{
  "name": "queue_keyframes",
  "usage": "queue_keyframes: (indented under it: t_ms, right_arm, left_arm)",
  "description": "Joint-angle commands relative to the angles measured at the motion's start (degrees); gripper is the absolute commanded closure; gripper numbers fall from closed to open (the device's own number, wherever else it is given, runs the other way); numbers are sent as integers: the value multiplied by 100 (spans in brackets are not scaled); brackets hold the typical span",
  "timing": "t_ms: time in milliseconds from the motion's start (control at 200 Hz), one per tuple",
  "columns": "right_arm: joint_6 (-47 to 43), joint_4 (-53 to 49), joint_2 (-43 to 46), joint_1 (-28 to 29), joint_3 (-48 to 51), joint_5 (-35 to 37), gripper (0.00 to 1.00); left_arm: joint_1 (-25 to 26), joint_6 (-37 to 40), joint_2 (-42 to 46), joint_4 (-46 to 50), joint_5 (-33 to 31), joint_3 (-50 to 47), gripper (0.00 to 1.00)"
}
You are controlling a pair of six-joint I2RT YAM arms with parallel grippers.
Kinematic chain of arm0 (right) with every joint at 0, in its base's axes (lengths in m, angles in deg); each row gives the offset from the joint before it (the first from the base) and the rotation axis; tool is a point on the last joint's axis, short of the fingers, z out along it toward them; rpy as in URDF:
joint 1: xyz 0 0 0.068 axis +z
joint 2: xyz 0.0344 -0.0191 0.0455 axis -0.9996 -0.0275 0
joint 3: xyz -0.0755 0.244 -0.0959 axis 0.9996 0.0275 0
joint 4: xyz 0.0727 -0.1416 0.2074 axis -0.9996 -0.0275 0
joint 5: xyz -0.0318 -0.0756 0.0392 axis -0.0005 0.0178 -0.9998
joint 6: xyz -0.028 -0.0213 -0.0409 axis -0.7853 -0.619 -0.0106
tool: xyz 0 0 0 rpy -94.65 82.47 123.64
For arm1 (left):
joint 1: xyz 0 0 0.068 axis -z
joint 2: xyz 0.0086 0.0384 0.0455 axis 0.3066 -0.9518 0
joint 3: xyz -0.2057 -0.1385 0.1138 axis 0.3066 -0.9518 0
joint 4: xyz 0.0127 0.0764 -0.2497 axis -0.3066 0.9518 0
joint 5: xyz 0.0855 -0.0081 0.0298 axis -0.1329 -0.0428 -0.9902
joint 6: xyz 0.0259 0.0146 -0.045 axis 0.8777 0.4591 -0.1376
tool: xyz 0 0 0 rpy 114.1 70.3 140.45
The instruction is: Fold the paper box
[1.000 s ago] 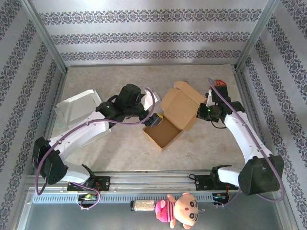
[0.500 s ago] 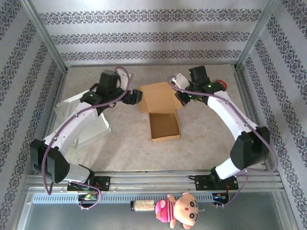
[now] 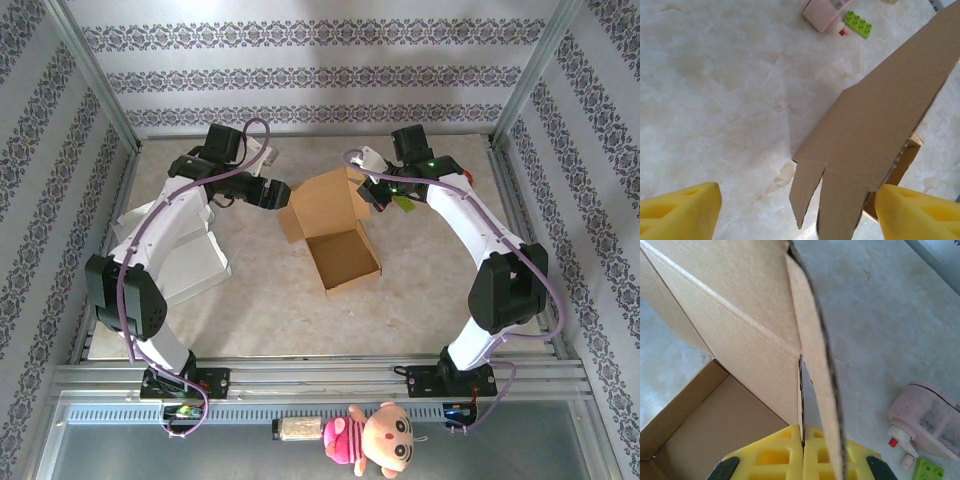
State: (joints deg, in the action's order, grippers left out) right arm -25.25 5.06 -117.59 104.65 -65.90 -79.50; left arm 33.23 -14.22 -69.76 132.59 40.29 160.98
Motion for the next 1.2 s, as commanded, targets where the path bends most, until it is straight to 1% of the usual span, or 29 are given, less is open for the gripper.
queue_keyframes:
  t_ms: [0,55,130,275,430,530,610,755,820,884,979,1054,1139,1194]
  right_arm:
    - [-67,-26,-68,-45,-138,-237,100]
    - [-58,1,-57,-55,-128,-246,100]
    - [-58,15,-61,-57,-115,-257,100]
    - [-18,59,-81,-51,-96,-222,100]
    - [253,181,-186,-34,-165,-56,100]
    - [602,222,-315,58,-313,158,100]
    - [910,273,-392,154,-410,321,100]
    - [1841,437,-483,327,-594,517,100]
    - [2531,691,-456,399,-611,724,100]
    - [3353,1018,-394,433,-558,940,100]
    - [4510,1495,-305,427,-394,1070,100]
    - [5187,1846,-294,448,-277,950,100]
    - [5895,2312,-316,482,-55,886,100]
    - [6162,2580,-321,508,108,910,100]
  left_arm:
    - [220,601,-263,577,-199,315,25]
    - [318,702,-398,696,-304,400,28]
    - [411,719,-552,829,-438,497,35]
    - [528,597,-700,905,-811,522,52]
    - [564,167,-702,788,-1147,520,69]
    - [655,-231,-676,593,-1060,530,74]
    - [710,-548,-708,558,-1110,615,80]
    - [765,-1146,-754,498,-1324,781,90]
    - [774,-1424,-719,411,-1530,828,94]
    - [782,-1671,-698,368,-1890,919,97]
    - [778,-1948,-721,258,-2426,1036,97]
    - [774,-2229,-786,128,-2800,1122,97]
    - [778,-2533,-913,-56,-3006,1216,97]
    - [777,-2712,-1000,-181,-3054,1267,97]
